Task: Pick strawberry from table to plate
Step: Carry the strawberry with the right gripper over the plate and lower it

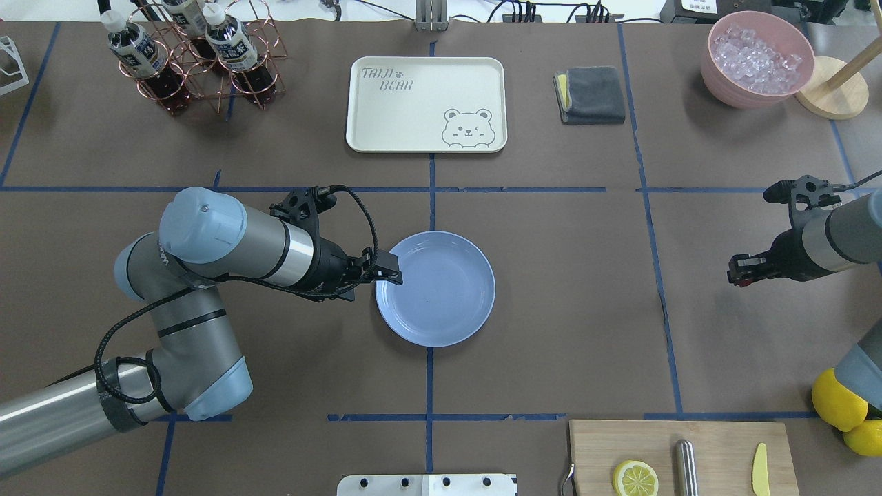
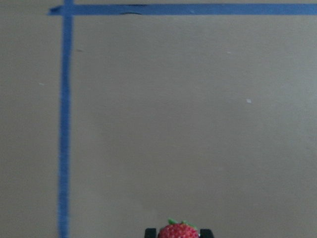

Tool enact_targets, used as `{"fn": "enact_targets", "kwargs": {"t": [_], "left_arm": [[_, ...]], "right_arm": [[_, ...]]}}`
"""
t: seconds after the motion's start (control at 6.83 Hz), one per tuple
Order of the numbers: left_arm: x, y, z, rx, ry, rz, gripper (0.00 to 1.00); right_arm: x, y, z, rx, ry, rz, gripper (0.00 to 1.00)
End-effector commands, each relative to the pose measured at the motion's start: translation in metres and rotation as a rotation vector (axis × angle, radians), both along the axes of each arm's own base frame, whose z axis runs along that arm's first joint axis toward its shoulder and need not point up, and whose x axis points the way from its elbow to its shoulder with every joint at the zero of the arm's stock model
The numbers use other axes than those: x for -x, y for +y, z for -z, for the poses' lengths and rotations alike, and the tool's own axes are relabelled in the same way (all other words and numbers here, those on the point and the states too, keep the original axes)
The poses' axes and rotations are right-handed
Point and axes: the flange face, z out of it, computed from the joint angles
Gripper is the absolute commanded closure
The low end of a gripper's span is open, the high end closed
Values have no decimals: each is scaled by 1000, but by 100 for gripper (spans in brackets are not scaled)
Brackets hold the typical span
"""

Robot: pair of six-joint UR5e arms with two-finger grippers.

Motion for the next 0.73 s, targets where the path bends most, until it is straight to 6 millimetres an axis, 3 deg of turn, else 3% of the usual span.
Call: {"fn": "enact_targets", "kwargs": {"t": [0.0,0.29,0.44,0.59], "left_arm": [[15,5,-6,-5,1,3,1],[54,-2,-31,-48,-25,21,1],[68,-7,-45,-74,-48,30,1],[79,-7,-48,-76,-48,40,1]], "right_arm": [[99,11,126,118,-197,-87,100],[198,15,242,172,-215,-134,100],[232,17,274,190,-213,-148,100],[269,15,299,212,-221,-185,100]]}}
